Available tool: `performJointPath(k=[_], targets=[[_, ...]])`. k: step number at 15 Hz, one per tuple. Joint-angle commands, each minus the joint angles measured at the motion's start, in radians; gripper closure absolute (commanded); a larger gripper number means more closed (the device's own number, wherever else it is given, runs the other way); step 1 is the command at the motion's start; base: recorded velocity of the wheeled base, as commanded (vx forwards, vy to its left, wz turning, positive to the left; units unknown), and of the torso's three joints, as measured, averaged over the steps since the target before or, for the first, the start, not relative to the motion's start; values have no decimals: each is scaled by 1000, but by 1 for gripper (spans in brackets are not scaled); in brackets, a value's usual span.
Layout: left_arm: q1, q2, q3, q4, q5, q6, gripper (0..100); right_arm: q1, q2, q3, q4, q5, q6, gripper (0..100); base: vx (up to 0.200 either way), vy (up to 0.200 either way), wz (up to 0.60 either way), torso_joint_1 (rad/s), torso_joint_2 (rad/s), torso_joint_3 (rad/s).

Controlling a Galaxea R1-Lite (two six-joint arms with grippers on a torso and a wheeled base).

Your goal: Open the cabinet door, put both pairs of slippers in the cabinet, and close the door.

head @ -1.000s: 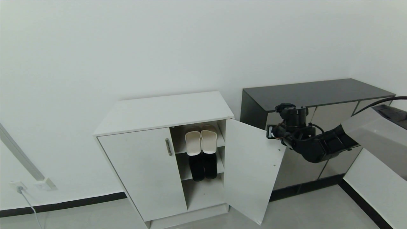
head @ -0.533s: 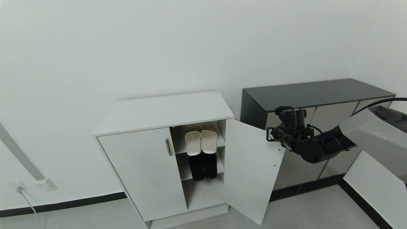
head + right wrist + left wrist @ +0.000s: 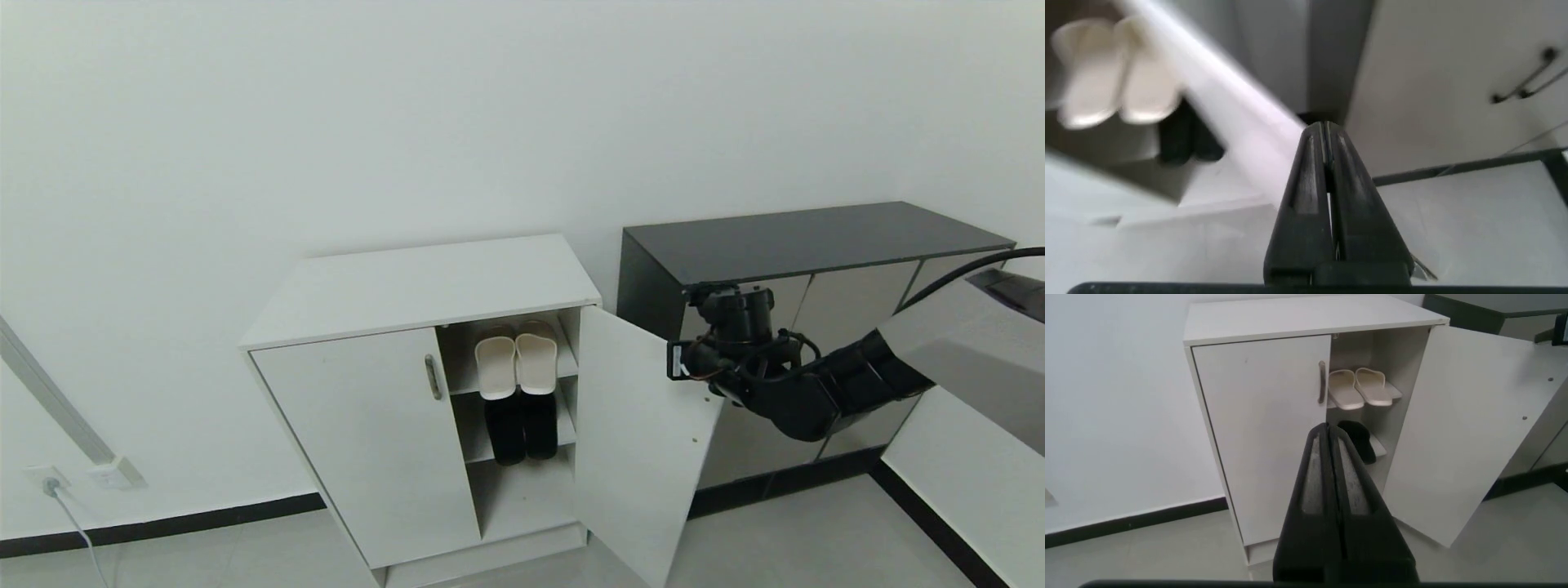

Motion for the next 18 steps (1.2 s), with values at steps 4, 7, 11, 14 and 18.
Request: performJointPath(k=[4, 7, 11, 14, 18], targets=[[1, 1, 0, 0, 0, 0, 100, 95, -130, 106, -2, -3, 9, 100, 0, 0, 0, 0, 0, 0], [1, 1, 0, 0, 0, 0, 100, 72, -91, 107, -7, -5, 9, 100, 0, 0, 0, 0, 0, 0], [1, 1, 0, 0, 0, 0, 100, 60, -18, 107, -8, -3, 9, 100, 0, 0, 0, 0, 0, 0], [1, 1, 0, 0, 0, 0, 100, 121, -22, 112, -8, -2, 12, 100, 0, 0, 0, 0, 0, 0], [1, 1, 0, 0, 0, 0, 100, 229, -68, 116, -8, 3, 46, 100, 0, 0, 0, 0, 0, 0]])
